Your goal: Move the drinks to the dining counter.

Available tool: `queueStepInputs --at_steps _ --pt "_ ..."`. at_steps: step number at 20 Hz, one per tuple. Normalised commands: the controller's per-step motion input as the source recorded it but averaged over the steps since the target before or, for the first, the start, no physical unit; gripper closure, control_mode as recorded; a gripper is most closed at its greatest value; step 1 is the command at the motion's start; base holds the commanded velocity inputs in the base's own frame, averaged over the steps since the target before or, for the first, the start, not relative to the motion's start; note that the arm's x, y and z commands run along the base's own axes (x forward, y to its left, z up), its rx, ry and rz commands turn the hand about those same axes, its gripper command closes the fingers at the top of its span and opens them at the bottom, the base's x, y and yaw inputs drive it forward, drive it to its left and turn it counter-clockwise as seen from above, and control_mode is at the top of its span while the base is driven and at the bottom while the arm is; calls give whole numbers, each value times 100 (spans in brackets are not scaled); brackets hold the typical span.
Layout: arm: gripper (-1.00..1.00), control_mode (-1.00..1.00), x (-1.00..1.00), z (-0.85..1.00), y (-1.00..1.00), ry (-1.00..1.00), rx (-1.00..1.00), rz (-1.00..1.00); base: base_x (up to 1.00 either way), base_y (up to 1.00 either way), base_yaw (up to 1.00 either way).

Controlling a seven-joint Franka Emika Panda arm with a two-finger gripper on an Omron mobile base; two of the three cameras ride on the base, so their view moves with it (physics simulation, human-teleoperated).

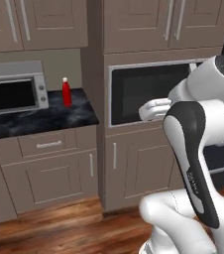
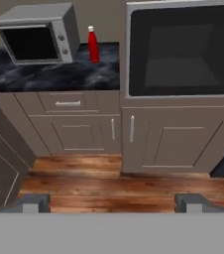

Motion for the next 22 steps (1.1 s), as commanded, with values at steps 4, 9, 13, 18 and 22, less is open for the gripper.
queueStepInputs --at_steps 4,9,13,18,22 --pt "-100 100 0 0 0 0 0 0 61 91 -34" --pt "-100 100 0 0 0 0 0 0 58 66 -14" --pt "-100 100 0 0 0 0 0 0 65 47 1" --pt "-100 100 0 0 0 0 0 0 64 8 23" --pt "-100 100 0 0 0 0 0 0 62 21 25"
